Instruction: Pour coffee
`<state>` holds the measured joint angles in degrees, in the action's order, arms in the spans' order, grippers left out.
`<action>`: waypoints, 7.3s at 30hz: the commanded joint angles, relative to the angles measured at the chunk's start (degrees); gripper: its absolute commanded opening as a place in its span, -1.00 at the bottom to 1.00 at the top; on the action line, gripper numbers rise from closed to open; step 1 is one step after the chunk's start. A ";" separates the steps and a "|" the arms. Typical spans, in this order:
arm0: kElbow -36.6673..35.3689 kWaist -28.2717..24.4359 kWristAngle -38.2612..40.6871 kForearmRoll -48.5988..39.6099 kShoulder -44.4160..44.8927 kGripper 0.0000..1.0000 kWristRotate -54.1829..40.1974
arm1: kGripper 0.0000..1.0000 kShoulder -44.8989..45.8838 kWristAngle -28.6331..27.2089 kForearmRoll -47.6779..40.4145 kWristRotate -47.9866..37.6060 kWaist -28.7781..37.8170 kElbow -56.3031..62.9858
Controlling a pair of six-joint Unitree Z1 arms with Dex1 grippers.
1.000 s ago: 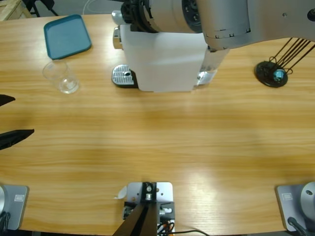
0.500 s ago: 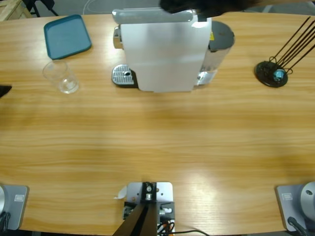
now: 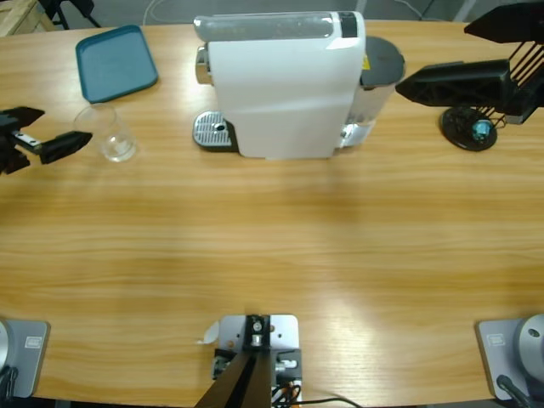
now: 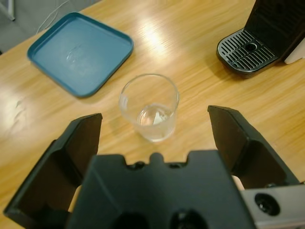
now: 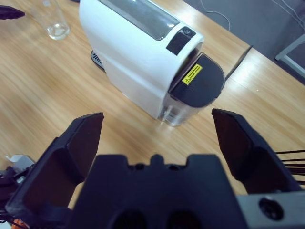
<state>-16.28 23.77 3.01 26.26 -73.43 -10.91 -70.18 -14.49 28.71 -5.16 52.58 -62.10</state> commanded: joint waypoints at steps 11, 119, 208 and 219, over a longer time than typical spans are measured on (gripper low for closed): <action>4.59 -3.43 3.21 20.34 -20.83 0.93 -3.08 | 1.00 -5.23 -1.82 -2.76 -1.27 -0.29 2.48; -41.57 6.03 30.68 -19.39 -41.96 -0.87 -31.10 | 1.00 8.15 -4.49 12.60 1.47 -5.21 -0.74; -16.24 5.24 13.51 -33.11 8.30 0.94 -1.57 | -1.00 -41.19 15.26 30.79 -2.80 -18.13 -49.52; -16.22 5.24 13.42 -33.03 7.79 0.94 -1.57 | -1.00 -40.86 12.91 30.84 -2.22 -18.57 -48.36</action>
<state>-34.74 28.50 17.10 -7.41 -64.01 -11.99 -108.84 -0.51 59.17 -8.03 35.02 -112.32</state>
